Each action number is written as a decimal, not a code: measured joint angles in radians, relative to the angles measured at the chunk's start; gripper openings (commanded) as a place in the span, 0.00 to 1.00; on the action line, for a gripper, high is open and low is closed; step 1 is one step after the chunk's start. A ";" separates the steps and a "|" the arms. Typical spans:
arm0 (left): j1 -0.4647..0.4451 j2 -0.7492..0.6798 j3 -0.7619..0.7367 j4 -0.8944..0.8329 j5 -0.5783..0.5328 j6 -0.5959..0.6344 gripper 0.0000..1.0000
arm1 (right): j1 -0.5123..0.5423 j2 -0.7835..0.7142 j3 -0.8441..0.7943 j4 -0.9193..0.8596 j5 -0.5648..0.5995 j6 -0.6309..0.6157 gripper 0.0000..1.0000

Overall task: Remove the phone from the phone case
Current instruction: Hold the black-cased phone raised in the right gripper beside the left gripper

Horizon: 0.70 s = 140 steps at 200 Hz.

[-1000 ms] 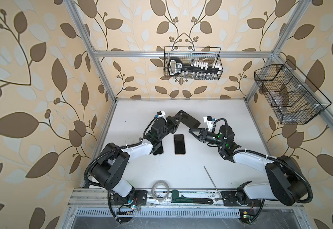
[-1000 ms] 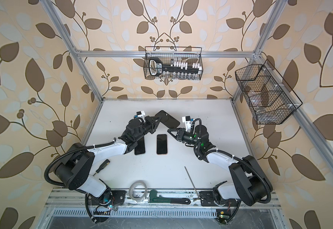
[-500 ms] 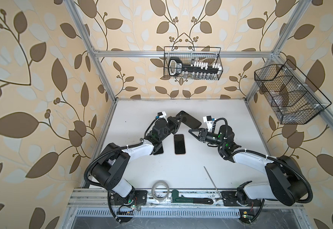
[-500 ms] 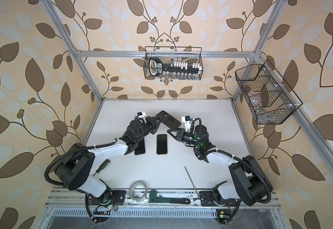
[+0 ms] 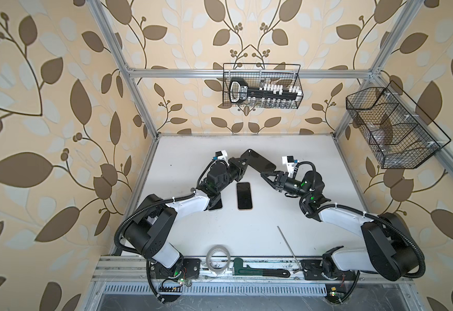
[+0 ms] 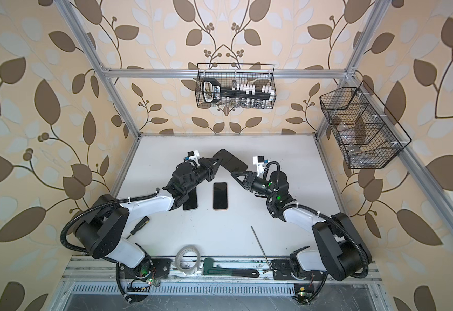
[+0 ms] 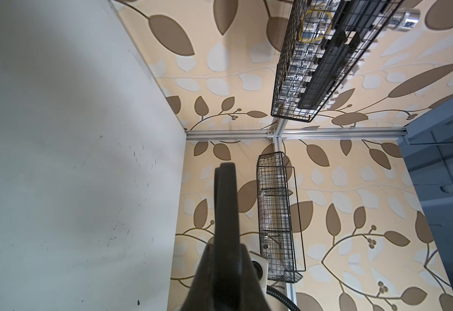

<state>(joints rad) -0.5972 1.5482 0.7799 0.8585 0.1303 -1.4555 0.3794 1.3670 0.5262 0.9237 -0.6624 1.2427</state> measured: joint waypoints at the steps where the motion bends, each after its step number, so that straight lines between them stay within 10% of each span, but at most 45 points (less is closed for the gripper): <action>1: 0.000 0.000 0.000 0.001 0.000 0.000 0.00 | 0.000 0.000 0.000 0.000 0.000 0.000 0.22; 140: 0.003 0.002 0.000 0.006 -0.010 -0.012 0.00 | 0.019 0.030 0.000 0.061 0.018 0.033 0.16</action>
<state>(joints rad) -0.5941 1.5505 0.7799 0.8650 0.1200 -1.4673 0.3988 1.3968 0.5262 0.9852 -0.6441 1.2758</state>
